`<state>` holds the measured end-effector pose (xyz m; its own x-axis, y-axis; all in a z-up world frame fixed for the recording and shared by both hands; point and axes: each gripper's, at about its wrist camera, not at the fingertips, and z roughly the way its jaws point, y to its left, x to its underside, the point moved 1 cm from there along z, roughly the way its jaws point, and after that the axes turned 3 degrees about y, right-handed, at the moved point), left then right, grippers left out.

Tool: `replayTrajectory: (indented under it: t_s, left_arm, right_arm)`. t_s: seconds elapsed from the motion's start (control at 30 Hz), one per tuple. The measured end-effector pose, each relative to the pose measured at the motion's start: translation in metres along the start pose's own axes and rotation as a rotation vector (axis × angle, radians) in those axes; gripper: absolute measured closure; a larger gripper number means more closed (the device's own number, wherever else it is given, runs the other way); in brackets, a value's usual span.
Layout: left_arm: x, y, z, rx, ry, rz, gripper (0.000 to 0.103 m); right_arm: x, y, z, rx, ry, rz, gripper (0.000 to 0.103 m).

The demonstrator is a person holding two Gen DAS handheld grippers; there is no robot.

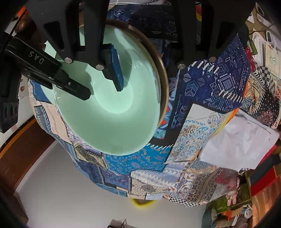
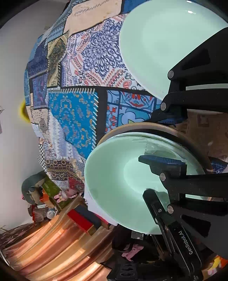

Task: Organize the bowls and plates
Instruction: 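Lift the nested bowls with both tools and carry them over the plate stack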

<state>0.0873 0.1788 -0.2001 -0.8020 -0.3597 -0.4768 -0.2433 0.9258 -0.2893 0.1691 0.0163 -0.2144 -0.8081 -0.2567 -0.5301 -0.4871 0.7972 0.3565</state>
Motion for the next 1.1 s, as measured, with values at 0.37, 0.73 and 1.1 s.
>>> replayTrajectory:
  t_s: [0.37, 0.73, 1.1]
  left_arm:
    - [-0.007, -0.033, -0.020, 0.027, -0.034, 0.042, 0.062]
    - [-0.003, -0.084, -0.029, 0.055, -0.042, 0.106, 0.062]
    - [0.004, -0.142, -0.024, 0.080, -0.020, 0.195, 0.062]
  right_arm:
    - [-0.006, -0.015, -0.037, 0.013, -0.063, 0.016, 0.075]
    - [0.003, -0.043, -0.077, 0.048, -0.118, 0.050, 0.075]
    - [0.019, -0.081, -0.111, 0.079, -0.155, 0.117, 0.075]
